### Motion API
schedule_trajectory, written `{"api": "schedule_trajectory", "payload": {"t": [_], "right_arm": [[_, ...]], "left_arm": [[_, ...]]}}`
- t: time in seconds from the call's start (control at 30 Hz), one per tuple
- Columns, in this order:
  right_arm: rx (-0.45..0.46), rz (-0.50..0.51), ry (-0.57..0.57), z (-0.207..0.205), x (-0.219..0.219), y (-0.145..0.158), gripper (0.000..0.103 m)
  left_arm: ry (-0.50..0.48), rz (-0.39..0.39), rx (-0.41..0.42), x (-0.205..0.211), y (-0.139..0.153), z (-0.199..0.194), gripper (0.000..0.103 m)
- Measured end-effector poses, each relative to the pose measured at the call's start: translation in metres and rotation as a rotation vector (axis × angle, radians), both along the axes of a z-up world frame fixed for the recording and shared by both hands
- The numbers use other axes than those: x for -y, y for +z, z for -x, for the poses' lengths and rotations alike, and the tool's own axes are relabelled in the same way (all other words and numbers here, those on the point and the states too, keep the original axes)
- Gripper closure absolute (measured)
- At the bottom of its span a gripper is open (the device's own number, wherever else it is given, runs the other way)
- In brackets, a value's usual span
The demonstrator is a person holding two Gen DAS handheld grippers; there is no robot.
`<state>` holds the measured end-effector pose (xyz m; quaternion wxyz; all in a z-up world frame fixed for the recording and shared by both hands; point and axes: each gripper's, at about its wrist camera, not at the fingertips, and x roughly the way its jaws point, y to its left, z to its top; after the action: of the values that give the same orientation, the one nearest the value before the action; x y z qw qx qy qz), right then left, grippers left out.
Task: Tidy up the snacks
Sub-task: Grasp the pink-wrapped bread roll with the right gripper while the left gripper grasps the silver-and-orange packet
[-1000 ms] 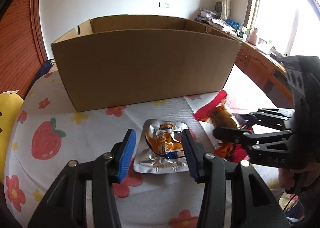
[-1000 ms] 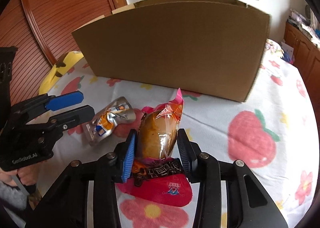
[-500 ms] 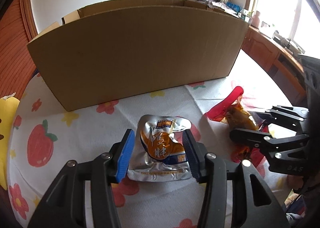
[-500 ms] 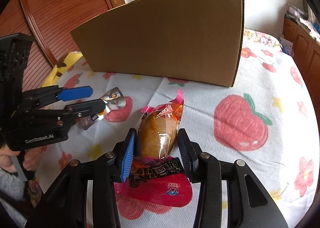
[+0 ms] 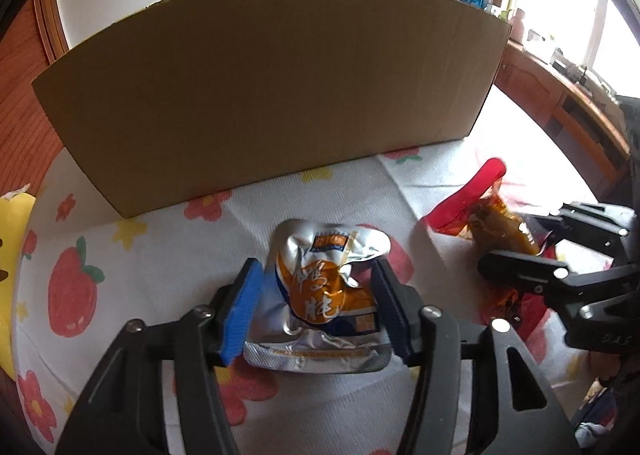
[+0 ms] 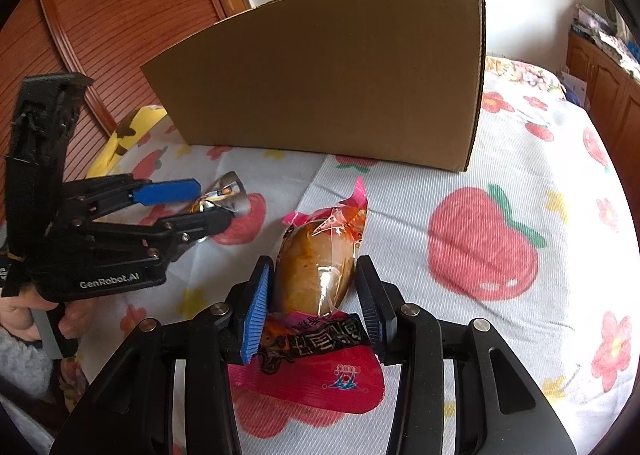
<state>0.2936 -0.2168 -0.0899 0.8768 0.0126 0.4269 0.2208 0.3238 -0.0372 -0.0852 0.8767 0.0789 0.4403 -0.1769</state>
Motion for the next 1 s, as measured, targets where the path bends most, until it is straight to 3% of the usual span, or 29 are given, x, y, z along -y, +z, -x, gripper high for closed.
{"api": "schedule_trajectory", "payload": {"t": [0.07,0.17,0.7,0.9,1.0], "right_arm": [[0.000,-0.001,0.000,0.000,0.002,0.001,0.061],[-0.001,-0.003,0.000,0.000,0.002,0.001,0.061],[-0.004,-0.007,0.001,0.000,0.002,0.002,0.061],[-0.004,-0.007,0.001,0.000,0.002,0.002,0.061],[-0.004,-0.008,0.001,0.000,0.002,0.002,0.061]], "left_arm": [[0.004,-0.005,0.013,-0.001,-0.001,0.000,0.038],[0.004,0.007,0.022,-0.004,-0.002,0.000,0.036],[-0.006,0.009,0.019,-0.005,-0.002,-0.002,0.035],[-0.064,-0.032,0.062,0.006,0.000,0.010,0.065],[-0.078,-0.055,0.070,0.008,0.001,0.018,0.065]]}}
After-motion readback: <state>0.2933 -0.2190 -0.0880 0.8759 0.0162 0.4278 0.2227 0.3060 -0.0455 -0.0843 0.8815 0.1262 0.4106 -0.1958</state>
